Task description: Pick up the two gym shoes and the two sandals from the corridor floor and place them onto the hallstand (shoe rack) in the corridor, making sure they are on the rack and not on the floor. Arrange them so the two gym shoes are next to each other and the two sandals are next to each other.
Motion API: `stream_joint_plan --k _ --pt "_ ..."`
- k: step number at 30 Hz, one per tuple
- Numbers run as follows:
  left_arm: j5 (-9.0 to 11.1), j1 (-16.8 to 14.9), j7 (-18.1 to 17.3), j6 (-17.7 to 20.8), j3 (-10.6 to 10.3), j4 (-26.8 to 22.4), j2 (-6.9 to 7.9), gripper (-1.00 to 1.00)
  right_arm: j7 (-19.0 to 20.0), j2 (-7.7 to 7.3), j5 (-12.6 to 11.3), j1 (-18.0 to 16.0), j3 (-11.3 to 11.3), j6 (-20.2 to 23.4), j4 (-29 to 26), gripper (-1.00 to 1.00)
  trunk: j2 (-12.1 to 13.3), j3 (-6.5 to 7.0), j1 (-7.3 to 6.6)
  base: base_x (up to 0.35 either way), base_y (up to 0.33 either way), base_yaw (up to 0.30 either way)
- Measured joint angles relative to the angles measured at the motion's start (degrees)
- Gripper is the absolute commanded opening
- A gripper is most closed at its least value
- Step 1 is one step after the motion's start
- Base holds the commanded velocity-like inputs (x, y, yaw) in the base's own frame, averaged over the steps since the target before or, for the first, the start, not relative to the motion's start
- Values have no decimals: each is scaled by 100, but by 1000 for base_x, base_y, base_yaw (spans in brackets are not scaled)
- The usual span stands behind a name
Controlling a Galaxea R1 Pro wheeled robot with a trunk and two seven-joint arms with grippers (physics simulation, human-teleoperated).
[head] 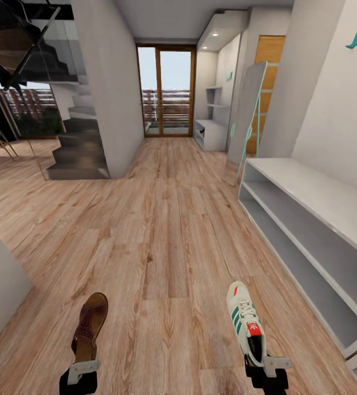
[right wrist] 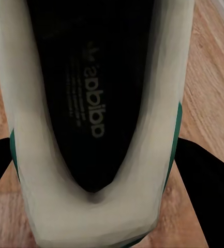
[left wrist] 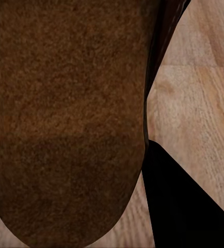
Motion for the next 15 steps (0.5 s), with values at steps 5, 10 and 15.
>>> stream_joint_plan --k 5,10,15 --pt "12 0 0 1 8 0 0 -100 0 0 0 0 -1 0 0 -100 0 -36 -2 152 0 0" --pt "27 0 0 0 9 0 -6 -100 0 -3 -1 0 -5 0 0 -100 0 -47 -3 291 0 0" --pt "31 0 0 1 10 0 -8 -100 6 -8 16 0 4 0 0 -100 0 -49 -4 321 0 0"
